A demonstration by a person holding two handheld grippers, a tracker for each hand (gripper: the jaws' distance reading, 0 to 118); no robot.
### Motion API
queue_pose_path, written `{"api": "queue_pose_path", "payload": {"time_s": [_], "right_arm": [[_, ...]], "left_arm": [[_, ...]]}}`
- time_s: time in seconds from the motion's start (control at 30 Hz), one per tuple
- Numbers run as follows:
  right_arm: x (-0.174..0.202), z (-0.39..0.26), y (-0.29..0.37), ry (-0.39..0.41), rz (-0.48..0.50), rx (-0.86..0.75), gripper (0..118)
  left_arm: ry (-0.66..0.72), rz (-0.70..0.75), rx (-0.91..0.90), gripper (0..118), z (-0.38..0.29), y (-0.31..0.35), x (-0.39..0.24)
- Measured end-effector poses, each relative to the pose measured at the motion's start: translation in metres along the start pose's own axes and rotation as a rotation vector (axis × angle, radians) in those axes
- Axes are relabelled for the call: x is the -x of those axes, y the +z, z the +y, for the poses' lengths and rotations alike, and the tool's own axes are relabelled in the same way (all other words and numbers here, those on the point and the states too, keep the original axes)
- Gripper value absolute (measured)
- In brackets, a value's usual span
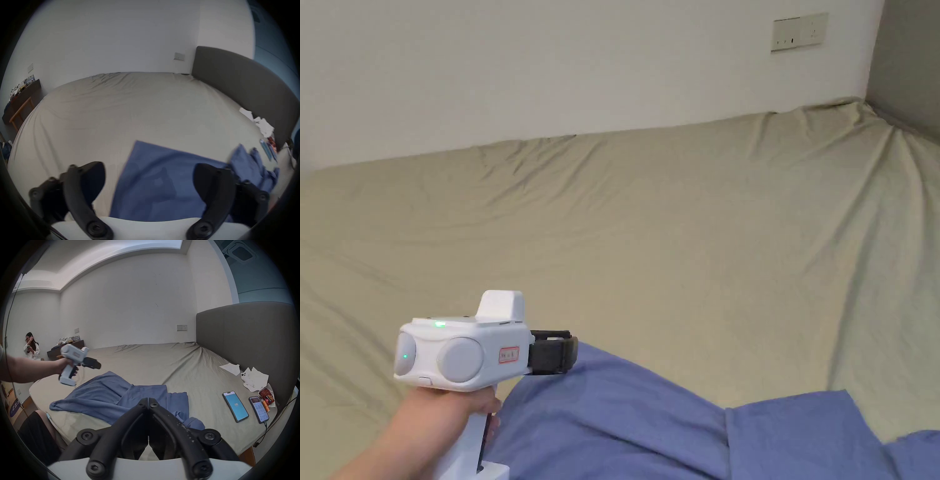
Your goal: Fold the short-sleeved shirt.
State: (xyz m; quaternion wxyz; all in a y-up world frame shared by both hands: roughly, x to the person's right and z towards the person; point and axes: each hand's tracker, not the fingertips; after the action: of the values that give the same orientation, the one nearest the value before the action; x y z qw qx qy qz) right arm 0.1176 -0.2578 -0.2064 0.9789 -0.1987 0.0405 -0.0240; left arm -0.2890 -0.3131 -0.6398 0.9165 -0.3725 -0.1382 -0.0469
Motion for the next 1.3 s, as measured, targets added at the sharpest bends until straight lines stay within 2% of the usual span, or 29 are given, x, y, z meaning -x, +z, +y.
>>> {"api": "queue_pose_path", "payload": {"time_s": [0.17, 0.23, 0.27, 0.33, 0.4, 0.47, 0.5, 0.53, 0.57, 0.7, 0.83, 0.97, 1.03, 1.1, 1.13, 1.17, 1.2, 1.23, 1.3], "right_arm": [[-0.015, -0.012, -0.009, -0.003, 0.000, 0.045, 2], [-0.019, -0.016, -0.009, 0.001, -0.003, 0.054, 2], [-0.033, -0.023, -0.007, -0.008, -0.003, 0.059, 2], [-0.041, -0.028, -0.004, -0.021, -0.007, 0.063, 2], [-0.042, -0.031, -0.009, -0.027, -0.022, 0.068, 2], [-0.048, -0.036, -0.008, -0.044, -0.031, 0.076, 2], [-0.051, -0.039, -0.006, -0.058, -0.029, 0.080, 2], [-0.048, -0.037, -0.013, -0.074, -0.031, 0.087, 2], [-0.050, -0.039, -0.012, -0.078, -0.033, 0.088, 2], [-0.053, -0.040, -0.011, -0.063, -0.071, 0.115, 2], [-0.066, -0.035, -0.011, -0.083, -0.115, 0.151, 2], [-0.087, -0.023, -0.051, -0.101, -0.148, 0.299, 3], [-0.103, -0.023, -0.083, -0.118, -0.142, 0.382, 15], [-0.113, -0.015, -0.120, -0.199, -0.107, 0.429, 30], [-0.120, -0.013, -0.140, -0.248, -0.077, 0.471, 30], [-0.127, -0.011, -0.161, -0.277, -0.050, 0.503, 36], [-0.130, -0.008, -0.176, -0.301, -0.037, 0.523, 52], [-0.132, -0.007, -0.194, -0.313, -0.051, 0.544, 62], [-0.130, -0.007, -0.223, -0.299, -0.074, 0.535, 63]], "left_arm": [[0.094, 0.002, 0.072, 106, 0.006, -0.069, 0.003], [0.032, -0.030, 0.106, 102, 0.000, -0.083, -0.008], [0.000, -0.030, 0.132, 98, -0.008, -0.089, -0.018], [-0.096, 0.065, 0.015, 99, -0.020, -0.079, -0.033], [-0.010, -0.012, 0.023, 96, -0.021, -0.069, -0.034], [-0.042, -0.010, -0.011, 73, -0.035, -0.058, -0.047], [-0.094, -0.004, -0.026, 41, -0.037, -0.053, -0.050], [-0.146, 0.025, -0.027, 17, -0.040, -0.049, -0.059], [-0.168, 0.009, -0.006, 5, -0.041, -0.048, -0.063], [-0.142, -0.033, -0.002, 4, -0.039, -0.036, -0.064], [-0.113, -0.033, -0.105, 4, -0.029, -0.001, -0.061], [-0.047, -0.067, -0.154, 4, -0.019, 0.039, -0.056], [-0.049, -0.070, -0.161, 4, -0.019, 0.051, -0.054], [-0.051, -0.075, -0.156, 4, -0.020, 0.056, -0.054], [-0.054, -0.075, -0.154, 4, -0.021, 0.058, -0.055], [-0.056, -0.075, -0.153, 4, -0.023, 0.062, -0.057], [-0.054, -0.078, -0.151, 4, -0.023, 0.063, -0.057], [-0.049, -0.080, -0.147, 4, -0.024, 0.064, -0.058], [-0.045, -0.081, -0.142, 4, -0.025, 0.065, -0.059]]}}
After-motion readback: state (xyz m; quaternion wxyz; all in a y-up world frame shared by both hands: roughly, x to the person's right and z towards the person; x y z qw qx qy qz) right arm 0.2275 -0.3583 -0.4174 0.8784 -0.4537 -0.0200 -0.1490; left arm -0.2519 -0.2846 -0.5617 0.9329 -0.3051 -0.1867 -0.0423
